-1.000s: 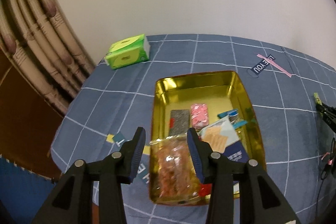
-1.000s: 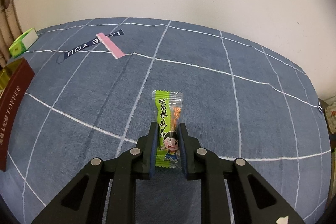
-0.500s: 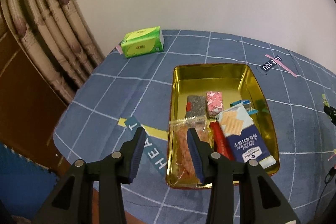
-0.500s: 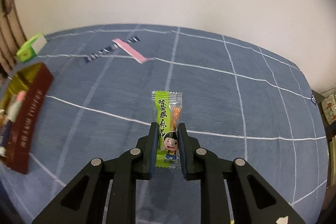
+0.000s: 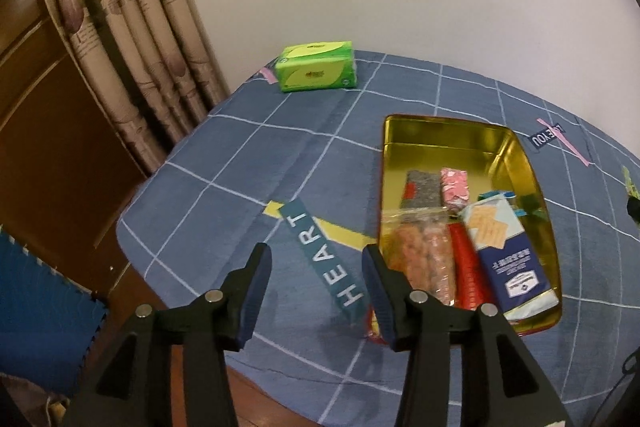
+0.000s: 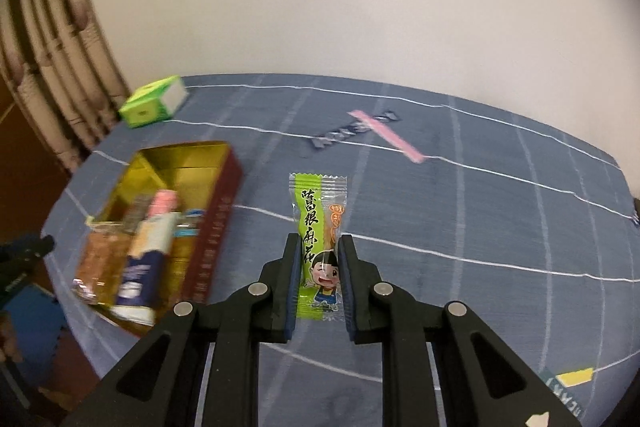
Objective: Organize snacks
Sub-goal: 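Lower the green candy into the gold tin and open the right gripper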
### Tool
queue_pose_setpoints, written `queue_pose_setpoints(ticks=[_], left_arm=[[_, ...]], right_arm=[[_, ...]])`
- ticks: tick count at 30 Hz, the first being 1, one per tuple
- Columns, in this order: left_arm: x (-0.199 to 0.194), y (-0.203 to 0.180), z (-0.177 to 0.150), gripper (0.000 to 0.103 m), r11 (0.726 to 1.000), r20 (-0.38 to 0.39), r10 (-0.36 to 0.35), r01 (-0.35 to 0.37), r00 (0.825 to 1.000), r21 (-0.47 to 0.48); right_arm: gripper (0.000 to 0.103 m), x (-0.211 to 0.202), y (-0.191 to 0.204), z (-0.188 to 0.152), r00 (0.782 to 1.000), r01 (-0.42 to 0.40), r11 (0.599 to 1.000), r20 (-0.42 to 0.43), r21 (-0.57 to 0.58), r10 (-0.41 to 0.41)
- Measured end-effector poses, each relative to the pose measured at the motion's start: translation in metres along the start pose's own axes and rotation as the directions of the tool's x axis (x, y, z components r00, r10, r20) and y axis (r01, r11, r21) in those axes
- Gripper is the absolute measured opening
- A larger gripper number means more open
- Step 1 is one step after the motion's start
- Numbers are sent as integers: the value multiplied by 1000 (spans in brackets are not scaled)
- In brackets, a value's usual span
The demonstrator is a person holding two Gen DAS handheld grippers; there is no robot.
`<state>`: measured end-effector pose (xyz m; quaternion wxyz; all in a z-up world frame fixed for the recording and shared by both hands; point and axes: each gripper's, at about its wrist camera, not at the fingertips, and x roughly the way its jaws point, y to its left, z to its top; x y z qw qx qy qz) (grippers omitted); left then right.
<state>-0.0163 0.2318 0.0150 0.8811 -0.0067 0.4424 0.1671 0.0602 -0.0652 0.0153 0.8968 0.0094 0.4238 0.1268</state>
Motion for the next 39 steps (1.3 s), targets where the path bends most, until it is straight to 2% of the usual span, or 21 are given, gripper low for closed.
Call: queue_pose_setpoints(ticks=[10,22,29,39], left_arm=[[11,28,-10,48,997,-29,17,-19,999,-70],[11,46,-20,48,996,-39,51,-54,998,-75],[14,50,-20,48,994,-45,56,-60,997,-87],[13,47,-21,48,996,-45,53,-56,998,-74]], right_arm=[[17,10,80,1,995,-94,994,-48,-58,91],[17,28,149,-4,988,-125,988,-107,-96,114],[17,44,170,-9,986,-111,989,-138,-98,97],[18,61,175,-16,981,-99,992,-178,-84,82]])
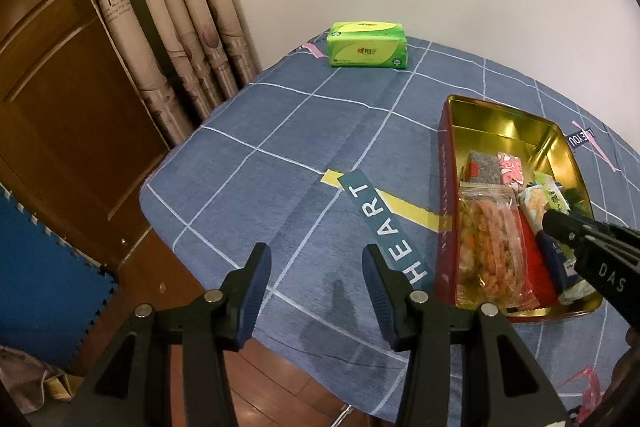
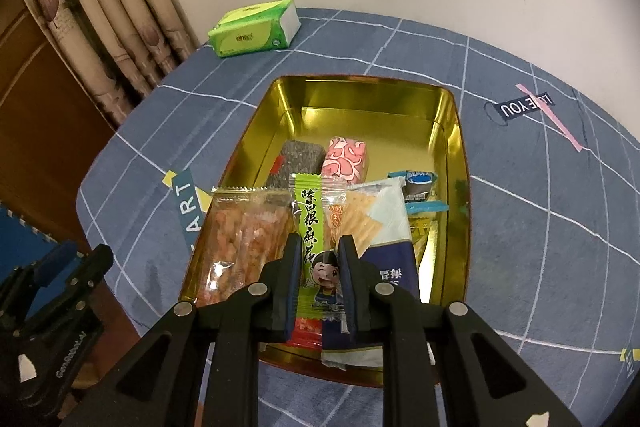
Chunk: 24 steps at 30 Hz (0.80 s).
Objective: Organize snacks
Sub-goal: 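Lower the green candy into the gold tin and open the right gripper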
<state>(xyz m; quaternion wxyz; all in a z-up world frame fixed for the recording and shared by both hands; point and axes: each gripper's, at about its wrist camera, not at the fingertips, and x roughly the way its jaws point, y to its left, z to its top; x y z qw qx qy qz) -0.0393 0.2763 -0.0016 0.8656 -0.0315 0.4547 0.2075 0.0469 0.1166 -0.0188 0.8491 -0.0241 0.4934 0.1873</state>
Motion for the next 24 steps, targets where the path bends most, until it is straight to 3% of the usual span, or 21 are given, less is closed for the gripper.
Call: queue_pose_setpoints(ticks=[15,19,24], left_arm=[[1,-3,-1,48,1000,-12,-6,6,1000,8],[0,-6,-1,48,1000,-9,-9,9,1000,22],[1,-9,-2,49,999,-19,-19,20,1000,34]], right_arm=[[20,9,7,0,1000,-13,1000,-13,-7,13],[33,2,7,-2,1000,-16,1000,1,-10,16],[57,-19,6,-7,999,-8,1000,38,-24,9]])
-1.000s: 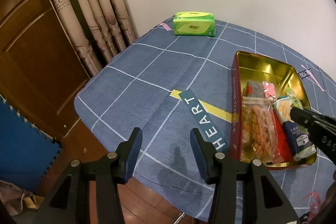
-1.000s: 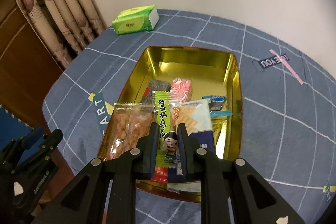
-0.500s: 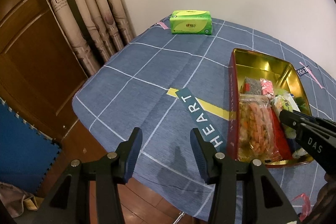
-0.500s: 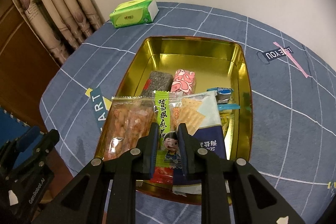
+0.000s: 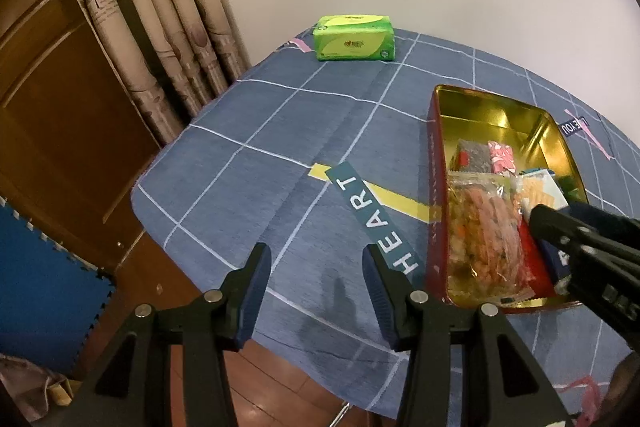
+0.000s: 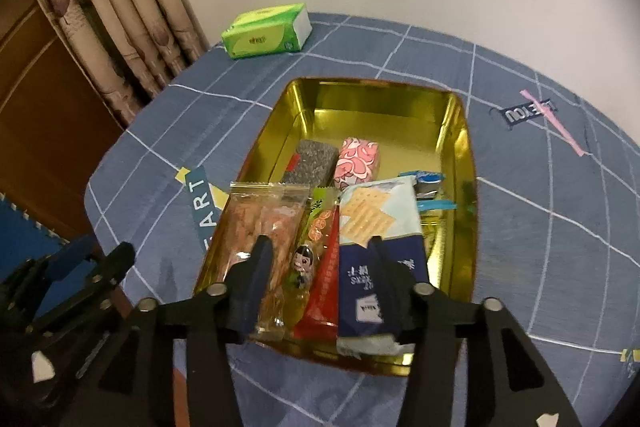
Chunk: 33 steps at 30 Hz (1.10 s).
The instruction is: Organize snacks
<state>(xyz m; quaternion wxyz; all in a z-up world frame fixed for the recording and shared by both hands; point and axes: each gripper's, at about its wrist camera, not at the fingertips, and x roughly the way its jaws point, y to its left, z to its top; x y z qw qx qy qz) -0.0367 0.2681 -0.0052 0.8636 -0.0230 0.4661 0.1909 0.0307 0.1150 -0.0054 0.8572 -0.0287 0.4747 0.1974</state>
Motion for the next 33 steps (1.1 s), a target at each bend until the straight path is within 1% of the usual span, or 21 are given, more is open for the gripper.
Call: queue_pose_setpoints(ticks=[1,3,4,6,8,11,14,19,33], left_arm=[[0,0,0,49,1000,-1,-1,1,1000,2],[-1,-2,-1,49,1000,-4,-7,7,1000,8],[-1,-3,-1,49,1000,-6,-8,9,1000,10],[-2,-7,-2,49,1000,-22,-9,10,1000,20],[-3,-11,-3,51,999,-25,-23,24,999,36],[-8,-19,-5,51,998,-12,-6,7,1000,70],[-11,-23,-6,51,996,-7,-8,8,1000,83],[-13,-27,-8,51,995,-7,-2,3,1000,100],[-14,-30,-10,51,994,-5,3,-3,1000,113]], right_arm=[[60,-6,-1,-2,1000,9,1000,10,-2,-9],[73,-15,-4,-5,999,23,1000,22,-3,-23],[76,-20,-6,-6,999,30,1000,29,-5,-30],[87,-28,-8,-11,997,61,998,39,-21,-60],[92,-34,-11,-17,996,89,995,34,-36,-88],[99,-38,-15,-26,992,128,991,20,-42,-127],[100,-37,-21,-33,989,149,988,1,-37,-149],[101,-32,-27,-39,986,162,987,-31,-20,-162],[101,-28,-22,-45,986,157,987,-47,-34,-159]])
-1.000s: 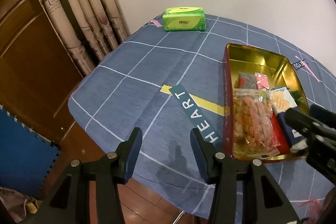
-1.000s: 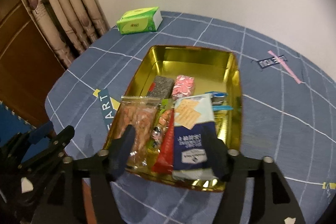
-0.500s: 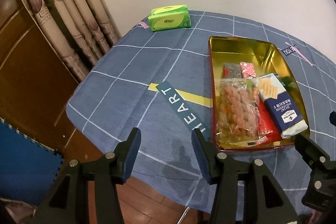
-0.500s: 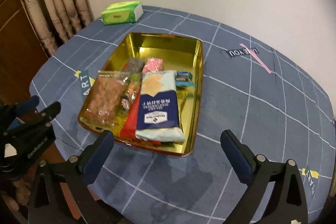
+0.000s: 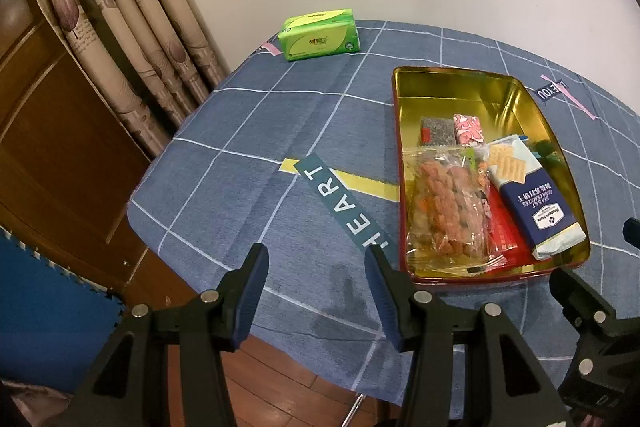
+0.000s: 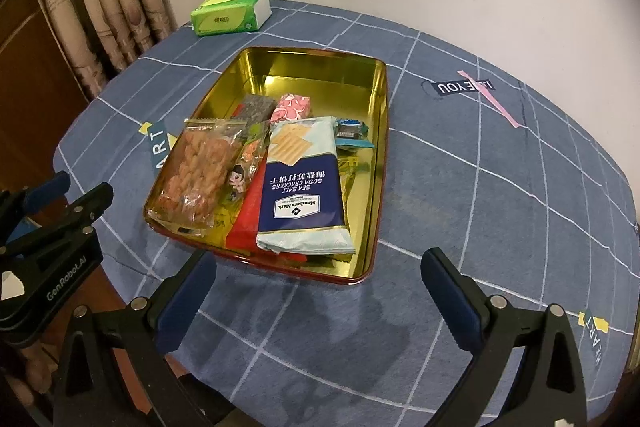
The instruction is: Organize snacks
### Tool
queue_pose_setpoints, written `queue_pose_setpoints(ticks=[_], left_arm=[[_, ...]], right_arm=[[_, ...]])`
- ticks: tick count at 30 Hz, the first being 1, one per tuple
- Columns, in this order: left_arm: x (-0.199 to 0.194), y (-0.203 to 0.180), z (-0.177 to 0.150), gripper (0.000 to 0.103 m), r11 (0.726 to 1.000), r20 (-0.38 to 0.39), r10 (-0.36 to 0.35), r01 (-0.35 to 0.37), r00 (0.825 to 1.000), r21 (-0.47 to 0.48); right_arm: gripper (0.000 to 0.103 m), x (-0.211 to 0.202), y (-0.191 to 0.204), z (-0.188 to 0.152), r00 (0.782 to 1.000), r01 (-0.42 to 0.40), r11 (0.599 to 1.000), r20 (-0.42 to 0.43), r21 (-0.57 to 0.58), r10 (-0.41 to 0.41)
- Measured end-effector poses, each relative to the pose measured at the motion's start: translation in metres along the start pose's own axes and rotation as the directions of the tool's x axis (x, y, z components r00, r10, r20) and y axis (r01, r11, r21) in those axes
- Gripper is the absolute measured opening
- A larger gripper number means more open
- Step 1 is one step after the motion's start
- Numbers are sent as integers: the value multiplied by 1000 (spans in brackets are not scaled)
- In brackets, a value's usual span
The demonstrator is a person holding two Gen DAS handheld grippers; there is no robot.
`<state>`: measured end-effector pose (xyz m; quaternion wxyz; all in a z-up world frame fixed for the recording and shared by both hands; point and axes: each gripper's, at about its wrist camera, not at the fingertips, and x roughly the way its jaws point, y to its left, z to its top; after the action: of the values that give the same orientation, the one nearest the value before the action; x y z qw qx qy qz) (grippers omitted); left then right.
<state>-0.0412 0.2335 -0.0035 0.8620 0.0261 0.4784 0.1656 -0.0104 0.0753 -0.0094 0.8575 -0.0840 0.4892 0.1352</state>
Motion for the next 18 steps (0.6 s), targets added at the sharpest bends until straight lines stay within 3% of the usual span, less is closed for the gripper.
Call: queue_pose_setpoints(ticks=[18], left_arm=[[1,-1,-1,51,1000,-1,3,-3,1000,10]], right_arm=[[101,6,2,-1,1000,-10,1000,-10,-3,10]])
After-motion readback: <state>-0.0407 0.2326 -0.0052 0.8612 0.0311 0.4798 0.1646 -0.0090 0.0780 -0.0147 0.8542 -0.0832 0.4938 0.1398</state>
